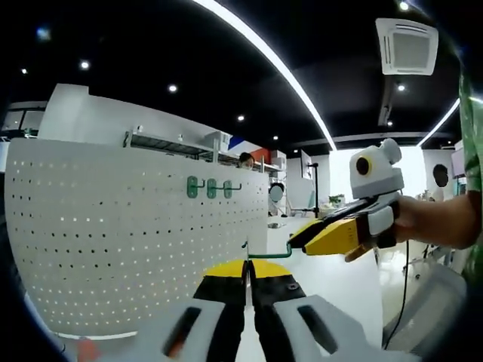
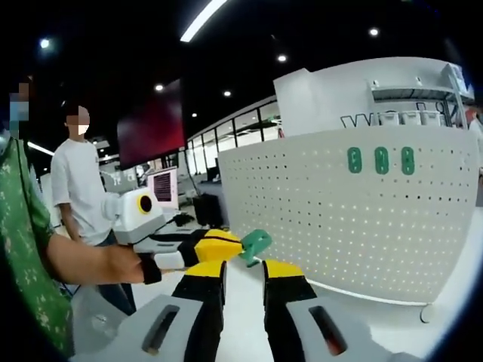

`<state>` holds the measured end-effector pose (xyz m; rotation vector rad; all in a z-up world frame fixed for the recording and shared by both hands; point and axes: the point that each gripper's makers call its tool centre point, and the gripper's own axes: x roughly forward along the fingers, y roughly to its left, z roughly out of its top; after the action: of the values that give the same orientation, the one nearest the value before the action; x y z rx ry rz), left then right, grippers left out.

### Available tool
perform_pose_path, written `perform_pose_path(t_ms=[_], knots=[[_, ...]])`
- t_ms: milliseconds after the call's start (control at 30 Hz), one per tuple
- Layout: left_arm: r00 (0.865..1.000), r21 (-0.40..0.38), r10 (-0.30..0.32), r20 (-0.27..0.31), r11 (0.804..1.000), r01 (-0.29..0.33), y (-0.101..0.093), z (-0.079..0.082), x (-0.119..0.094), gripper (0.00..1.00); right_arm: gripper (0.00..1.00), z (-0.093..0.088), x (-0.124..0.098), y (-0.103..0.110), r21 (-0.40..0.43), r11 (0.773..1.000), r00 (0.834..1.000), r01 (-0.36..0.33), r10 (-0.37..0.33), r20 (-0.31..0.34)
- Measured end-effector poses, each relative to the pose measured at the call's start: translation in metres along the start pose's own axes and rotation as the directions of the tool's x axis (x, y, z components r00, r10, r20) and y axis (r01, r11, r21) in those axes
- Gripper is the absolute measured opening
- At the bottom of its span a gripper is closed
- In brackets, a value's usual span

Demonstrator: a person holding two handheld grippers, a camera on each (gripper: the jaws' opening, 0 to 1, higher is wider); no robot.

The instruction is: Insert the hook assembly into the mounting plate slot until the hook locks in place.

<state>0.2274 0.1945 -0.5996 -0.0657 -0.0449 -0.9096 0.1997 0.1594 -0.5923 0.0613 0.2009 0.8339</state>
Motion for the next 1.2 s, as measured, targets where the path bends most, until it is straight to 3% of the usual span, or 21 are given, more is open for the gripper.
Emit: perform_pose_path(t_ms=[633,833,967,1033,1133,1200], knots=[[1.0,-0.002,-0.004,0.009,1.0,0.004,-0.005,0.005,-0.001,0.01,0.06,0.001,-0.002,-0.004,0.054,0.998,1.0,0.013,-0.015,0.024],[1.0,0.009,0.002,-0.01,1.0,-0.002,-0.001,0.0,-0.001,0.02,0.0,0.01,-0.003,-0.002,-0.015,0.999,0.998,0.028,-0.027,0.048],[1.0,0.015,-0.006,-0.011,1.0,0.006,-0.005,-0.002,0.001,0.02,0.0,0.007,0.0,0.002,-0.018,1.0,0.999,0.007,-0.006,0.033],[1.0,0.017,-0.005,-0.012,1.0,0.005,-0.005,-0.002,0.002,0.02,0.0,0.007,0.001,-0.001,-0.045,0.998,0.999,0.034,-0.033,0.034],[1.0,0.014,-0.006,-0.01,1.0,0.006,-0.004,-0.002,0.002,0.02,0.02,0.008,0.0,-0.002,-0.002,1.0,0.998,0.03,-0.03,0.046],[1.0,0.014,-0.003,-0.008,1.0,0.003,-0.002,-0.001,0.002,0.02,0.08,0.007,-0.001,-0.006,0.016,0.999,0.998,0.041,-0.041,0.044]])
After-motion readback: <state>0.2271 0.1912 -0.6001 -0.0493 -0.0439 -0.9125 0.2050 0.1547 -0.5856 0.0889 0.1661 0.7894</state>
